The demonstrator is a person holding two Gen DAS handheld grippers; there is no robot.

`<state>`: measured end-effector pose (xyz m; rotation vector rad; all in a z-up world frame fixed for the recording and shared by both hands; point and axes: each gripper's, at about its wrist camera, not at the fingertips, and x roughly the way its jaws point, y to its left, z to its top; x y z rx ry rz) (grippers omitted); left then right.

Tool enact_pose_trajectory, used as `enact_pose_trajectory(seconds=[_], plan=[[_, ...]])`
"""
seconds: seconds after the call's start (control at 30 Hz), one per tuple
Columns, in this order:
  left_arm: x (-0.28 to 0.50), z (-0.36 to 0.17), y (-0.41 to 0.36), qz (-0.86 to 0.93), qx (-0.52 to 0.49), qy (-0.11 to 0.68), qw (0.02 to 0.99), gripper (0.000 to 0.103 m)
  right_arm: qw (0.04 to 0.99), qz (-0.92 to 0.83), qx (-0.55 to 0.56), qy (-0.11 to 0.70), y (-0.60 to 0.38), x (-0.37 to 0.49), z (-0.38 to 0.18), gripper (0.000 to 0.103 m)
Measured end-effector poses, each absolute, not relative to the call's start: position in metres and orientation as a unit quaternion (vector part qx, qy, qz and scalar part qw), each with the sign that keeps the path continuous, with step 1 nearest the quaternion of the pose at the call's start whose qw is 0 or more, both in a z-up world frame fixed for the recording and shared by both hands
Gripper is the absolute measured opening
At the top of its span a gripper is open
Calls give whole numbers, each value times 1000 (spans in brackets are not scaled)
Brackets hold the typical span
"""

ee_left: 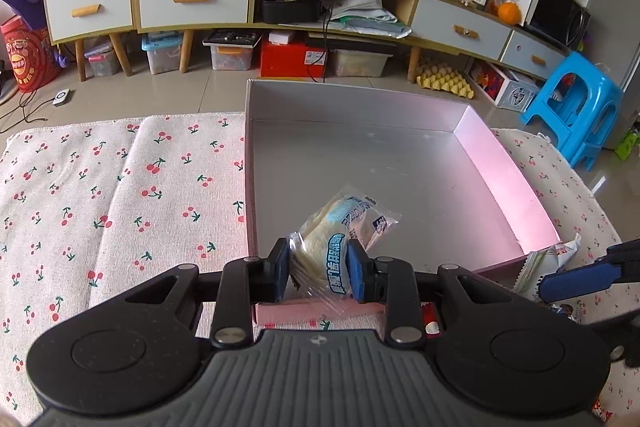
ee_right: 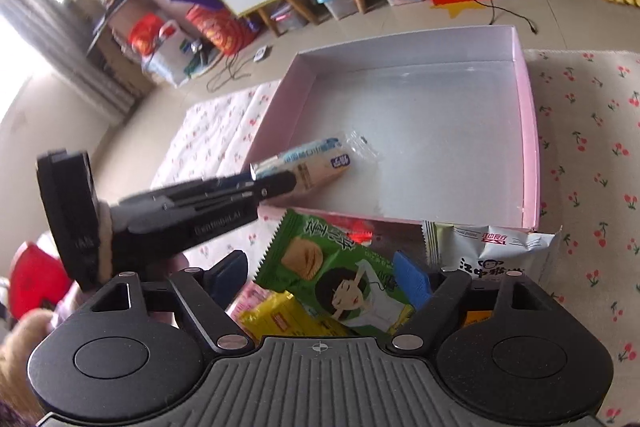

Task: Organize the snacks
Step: 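Carry both bags to the pink box while the left gripper releases the bun inside, then lower the green snack bag into the pink box and open the right gripper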

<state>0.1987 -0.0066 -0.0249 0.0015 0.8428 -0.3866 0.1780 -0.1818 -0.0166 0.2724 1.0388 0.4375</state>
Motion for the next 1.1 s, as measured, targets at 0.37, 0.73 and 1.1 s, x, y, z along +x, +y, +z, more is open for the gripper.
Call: enact_pose_trajectory(seconds=[0.37, 0.73, 1.1], plan=[[201, -25, 0, -193, -17, 397, 897, 32, 848, 242, -18, 471, -139, 164, -40, 73], [191, -9, 5, -195, -29, 372, 907, 70, 853, 227, 90, 461, -170, 165, -15, 43], [193, -8, 22, -177, -37, 375, 909, 72, 884, 128, 257, 369, -216, 195, 9, 44]])
